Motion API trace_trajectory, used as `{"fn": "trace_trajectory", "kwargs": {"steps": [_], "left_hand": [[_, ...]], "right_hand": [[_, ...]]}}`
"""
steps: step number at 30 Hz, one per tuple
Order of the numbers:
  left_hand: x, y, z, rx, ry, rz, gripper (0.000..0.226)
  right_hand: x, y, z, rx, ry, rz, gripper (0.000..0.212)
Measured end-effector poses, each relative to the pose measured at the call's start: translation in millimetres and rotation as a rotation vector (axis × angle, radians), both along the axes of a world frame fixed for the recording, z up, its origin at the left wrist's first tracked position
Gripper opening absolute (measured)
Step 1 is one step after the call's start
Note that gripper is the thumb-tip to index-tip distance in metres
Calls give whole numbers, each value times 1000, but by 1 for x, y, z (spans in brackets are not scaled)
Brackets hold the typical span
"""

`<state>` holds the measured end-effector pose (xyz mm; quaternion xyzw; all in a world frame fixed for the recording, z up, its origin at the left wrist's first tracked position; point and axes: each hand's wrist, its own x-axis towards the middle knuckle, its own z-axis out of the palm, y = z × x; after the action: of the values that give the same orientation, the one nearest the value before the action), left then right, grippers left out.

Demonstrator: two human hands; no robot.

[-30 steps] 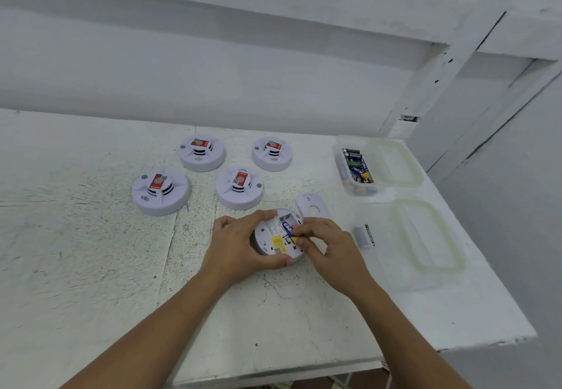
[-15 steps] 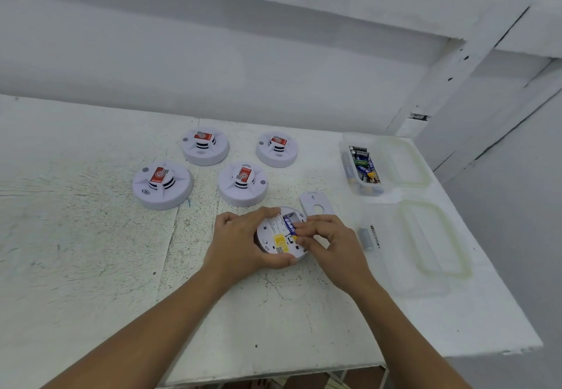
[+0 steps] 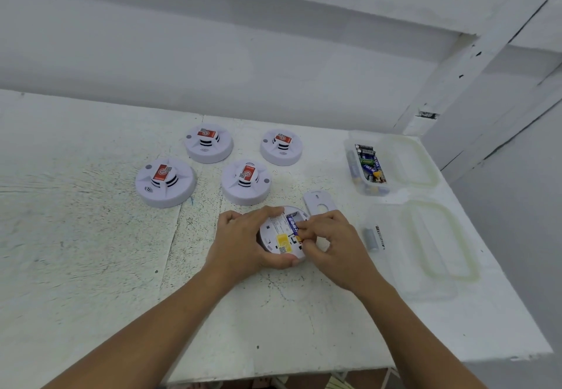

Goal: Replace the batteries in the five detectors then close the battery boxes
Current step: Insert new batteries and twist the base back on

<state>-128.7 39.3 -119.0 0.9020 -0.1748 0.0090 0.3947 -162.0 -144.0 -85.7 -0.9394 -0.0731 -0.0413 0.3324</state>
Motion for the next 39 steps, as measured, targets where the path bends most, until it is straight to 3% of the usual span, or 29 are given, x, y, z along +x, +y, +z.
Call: {"fn": "trace_trajectory", "kwargs": {"steps": [7,10,13,15,17,20,23,32,35,39], "left_hand": [[-2,2,5,6,68,-12,89],[-4,2,9,1,90,-12,88],[-6,4,12,-9,108,-16,87],[-6,4,13,-6,148,-19,86],[-6,3,13,10,180,-10,85],[-6,3,14,10,204,13,83],[-6,3,14,1,222,20,82],[-7,4,18,18,239,21,88],[-7,5,18,22,222,24,88],[-8,4,22,16,183,13,84]], "right_hand": [[31,-12,55,107,467,11,15],[60,-35,75,368,475,-6,14],[94,-68,83,513,330,-205,10],[117,-93,75,351,249,-399,7],[136,-115,63,2,285,-533,9],[144,-121,53,-498,420,-533,12],[148,-114,42,-541,389,-505,37],[151,-124,22,-525,294,-507,33],[151,-127,31,-401,314,-535,13],[144,-135,49,132,336,-692,5]]}}
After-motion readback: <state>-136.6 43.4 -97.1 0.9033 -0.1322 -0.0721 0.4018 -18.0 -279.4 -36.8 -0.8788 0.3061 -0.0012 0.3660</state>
